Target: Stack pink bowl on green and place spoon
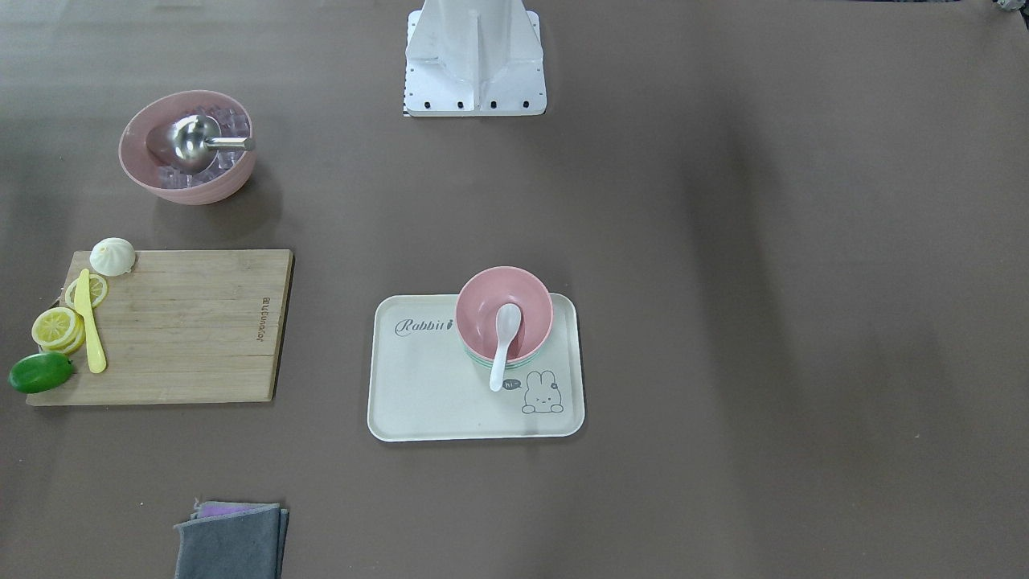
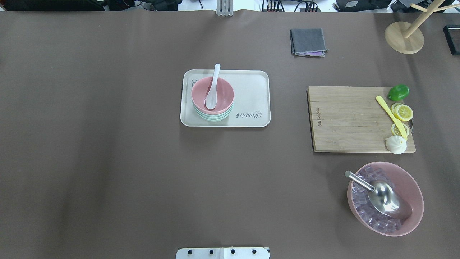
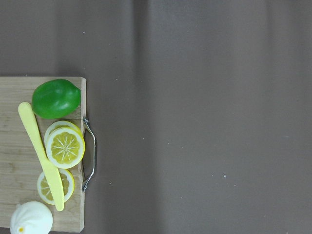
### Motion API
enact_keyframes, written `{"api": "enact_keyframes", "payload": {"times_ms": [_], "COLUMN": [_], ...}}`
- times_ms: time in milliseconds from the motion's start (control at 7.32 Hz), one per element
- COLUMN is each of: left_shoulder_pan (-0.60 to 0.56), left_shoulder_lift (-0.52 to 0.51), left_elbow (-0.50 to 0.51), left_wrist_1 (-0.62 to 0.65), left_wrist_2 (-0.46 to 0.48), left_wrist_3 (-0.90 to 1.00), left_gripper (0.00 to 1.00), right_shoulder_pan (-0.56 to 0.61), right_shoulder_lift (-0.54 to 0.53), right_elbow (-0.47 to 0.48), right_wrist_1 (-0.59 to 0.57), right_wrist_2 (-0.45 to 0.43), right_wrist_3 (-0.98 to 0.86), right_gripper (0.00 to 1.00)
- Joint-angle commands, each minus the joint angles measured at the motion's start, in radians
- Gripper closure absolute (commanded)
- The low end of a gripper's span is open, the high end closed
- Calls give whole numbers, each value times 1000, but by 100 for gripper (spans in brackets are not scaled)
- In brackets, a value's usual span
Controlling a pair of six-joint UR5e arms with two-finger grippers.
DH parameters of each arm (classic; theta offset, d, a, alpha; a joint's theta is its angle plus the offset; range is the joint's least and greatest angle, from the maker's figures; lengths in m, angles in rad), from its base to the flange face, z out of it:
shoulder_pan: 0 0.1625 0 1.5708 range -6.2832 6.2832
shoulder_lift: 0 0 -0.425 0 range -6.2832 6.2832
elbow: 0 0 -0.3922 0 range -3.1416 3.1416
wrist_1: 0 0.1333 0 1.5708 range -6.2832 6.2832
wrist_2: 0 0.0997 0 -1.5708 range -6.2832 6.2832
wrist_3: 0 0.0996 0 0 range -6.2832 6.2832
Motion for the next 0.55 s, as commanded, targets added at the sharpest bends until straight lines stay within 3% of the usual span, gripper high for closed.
{"api": "enact_keyframes", "payload": {"times_ms": [0, 410], "left_shoulder_pan": [0, 0], "left_shoulder_lift": [-1, -1], "left_elbow": [1, 0], "left_wrist_1": [-2, -3], "left_wrist_2": [0, -2], "left_wrist_3": [2, 0], "left_gripper": [2, 2], "right_shoulder_pan": [0, 0], "right_shoulder_lift": [1, 6], "right_elbow": [-1, -3], "right_wrist_1": [0, 0], "right_wrist_2": [4, 4], "right_wrist_3": [-2, -2], "right_gripper": [0, 0]}}
